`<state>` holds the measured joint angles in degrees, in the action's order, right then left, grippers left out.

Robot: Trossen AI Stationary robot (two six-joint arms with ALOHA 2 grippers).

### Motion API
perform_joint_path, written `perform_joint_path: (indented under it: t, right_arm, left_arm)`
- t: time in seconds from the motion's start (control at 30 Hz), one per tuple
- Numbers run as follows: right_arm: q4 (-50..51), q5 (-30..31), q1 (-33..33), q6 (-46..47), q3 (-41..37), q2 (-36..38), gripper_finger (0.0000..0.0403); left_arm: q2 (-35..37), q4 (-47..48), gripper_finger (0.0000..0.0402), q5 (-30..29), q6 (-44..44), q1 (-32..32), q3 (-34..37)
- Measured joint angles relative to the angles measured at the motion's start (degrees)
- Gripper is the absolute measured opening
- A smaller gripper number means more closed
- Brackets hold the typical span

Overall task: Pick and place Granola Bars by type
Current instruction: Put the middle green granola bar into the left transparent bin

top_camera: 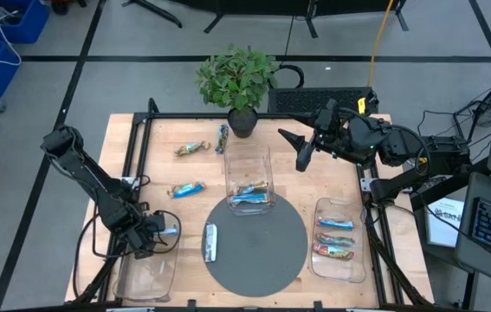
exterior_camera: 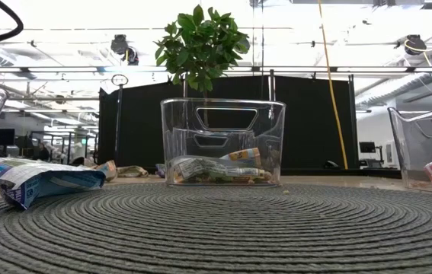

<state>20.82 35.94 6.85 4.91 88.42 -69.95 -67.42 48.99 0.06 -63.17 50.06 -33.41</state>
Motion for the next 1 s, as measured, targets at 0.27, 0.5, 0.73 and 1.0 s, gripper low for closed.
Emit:
perform_joint_path:
  t: [0.27,0.5,0.73,1.0]
  right_arm:
    - [0.0,0.0,0.0,-1.0,0.0,0.0,0.0233]
    - [0.0,0.0,0.0,-1.3,0.0,0.0,0.0233]
    - [0.0,0.0,0.0,-1.3,0.0,0.0,0.0233]
    - [0.0,0.0,0.0,-1.3,0.0,0.0,0.0233]
  left_arm:
    - [0.0,0.3,0.0017,-1.3,-1.4,0.0,0.0]
    - [0.0,0.4,0.0017,-1.8,-2.8,-1.3,0.0]
    - [0.0,0.6,0.0017,-2.3,-2.7,-3.6,-0.1]
    - [0.0,1.1,0.0016,-5.8,-1.0,-5.6,-2.2]
